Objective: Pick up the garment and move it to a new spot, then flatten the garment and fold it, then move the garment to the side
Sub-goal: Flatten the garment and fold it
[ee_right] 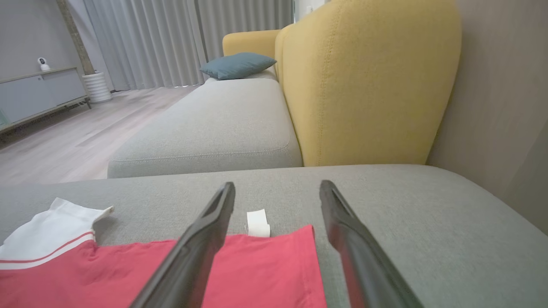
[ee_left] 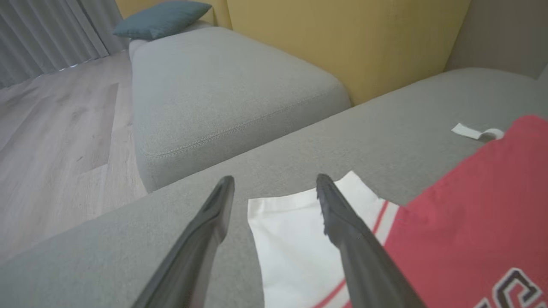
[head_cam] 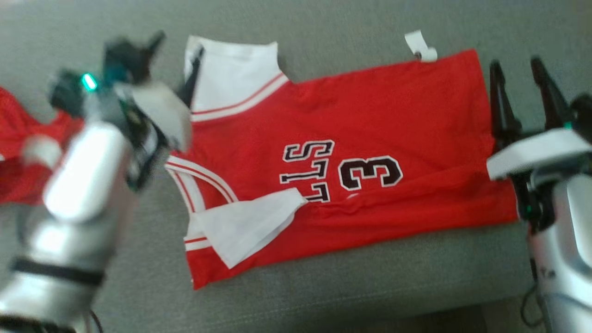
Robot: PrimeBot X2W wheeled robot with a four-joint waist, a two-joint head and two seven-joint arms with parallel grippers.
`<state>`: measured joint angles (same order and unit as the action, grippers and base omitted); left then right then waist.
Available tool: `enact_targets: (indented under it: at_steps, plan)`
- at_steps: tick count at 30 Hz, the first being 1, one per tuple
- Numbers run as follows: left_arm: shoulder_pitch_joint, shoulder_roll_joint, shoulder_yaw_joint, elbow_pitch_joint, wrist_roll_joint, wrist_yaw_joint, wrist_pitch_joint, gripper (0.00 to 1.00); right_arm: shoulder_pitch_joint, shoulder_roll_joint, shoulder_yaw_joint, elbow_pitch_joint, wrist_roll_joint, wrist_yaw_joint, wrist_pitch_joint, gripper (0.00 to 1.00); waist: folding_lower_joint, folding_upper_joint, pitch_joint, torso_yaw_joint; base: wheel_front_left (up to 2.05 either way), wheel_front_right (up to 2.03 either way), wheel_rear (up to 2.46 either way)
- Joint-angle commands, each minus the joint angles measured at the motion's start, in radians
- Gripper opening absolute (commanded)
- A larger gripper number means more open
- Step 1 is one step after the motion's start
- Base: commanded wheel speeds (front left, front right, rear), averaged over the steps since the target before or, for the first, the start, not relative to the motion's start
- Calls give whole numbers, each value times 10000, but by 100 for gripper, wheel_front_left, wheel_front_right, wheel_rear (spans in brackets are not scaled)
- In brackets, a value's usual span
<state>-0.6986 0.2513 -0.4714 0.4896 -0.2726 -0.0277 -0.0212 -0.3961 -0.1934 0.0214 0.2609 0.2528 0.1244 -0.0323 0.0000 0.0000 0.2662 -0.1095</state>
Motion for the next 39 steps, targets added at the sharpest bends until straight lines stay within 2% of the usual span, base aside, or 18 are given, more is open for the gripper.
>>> enact_targets:
  at_steps: [1,2,6,12,19,23,24,25,30,34,39]
  plan:
    - [-990,527,284,218,94,-273,383,100,-522,-37,285,-338,-98,63,-99,100,0,0,754,-446,0,0,0]
    - [-1808,767,107,940,141,-612,915,100,-949,6,430,-299,-79,63,-122,100,0,0,1074,-663,0,0,0]
    - [-3067,1107,-375,2254,137,-937,1842,100,-1633,54,633,-192,-73,63,-210,100,0,0,1585,-1000,0,0,0]
    - [-4151,1432,-1022,3653,95,-1019,2238,100,-2234,45,894,-30,-26,63,-317,100,0,0,1950,-1264,0,0,0]
    - [-4577,1380,-1736,4384,-373,-1026,2066,100,-2424,23,974,137,27,63,-450,100,0,0,2031,-1378,0,0,0]
    - [-4669,1313,-2313,4697,-916,-1028,2371,100,-2502,-1,942,252,12,63,-491,100,0,0,2104,-1409,0,0,0]
    - [-4662,1285,-2455,4742,-1121,-1028,2504,62,-2526,-8,921,283,7,63,-496,100,0,0,2114,-1403,0,0,0]
    - [-4656,1261,-2600,4743,-1326,-1028,2596,0,-2554,-21,899,319,3,63,-499,100,0,0,2119,-1387,0,0,0]
    - [-4702,1241,-3032,4563,-2145,-1028,2255,0,-2691,-140,816,598,-11,63,-411,100,0,0,1962,-1099,0,0,0]
    - [-4710,1056,-2888,4515,-2312,-1002,1110,0,-2832,-369,962,983,115,63,-127,100,0,0,1618,-673,0,0,0]
    - [-4375,591,-2769,4301,-2407,-704,-170,0,-3040,-750,847,1750,506,63,318,100,0,0,1096,108,0,0,0]
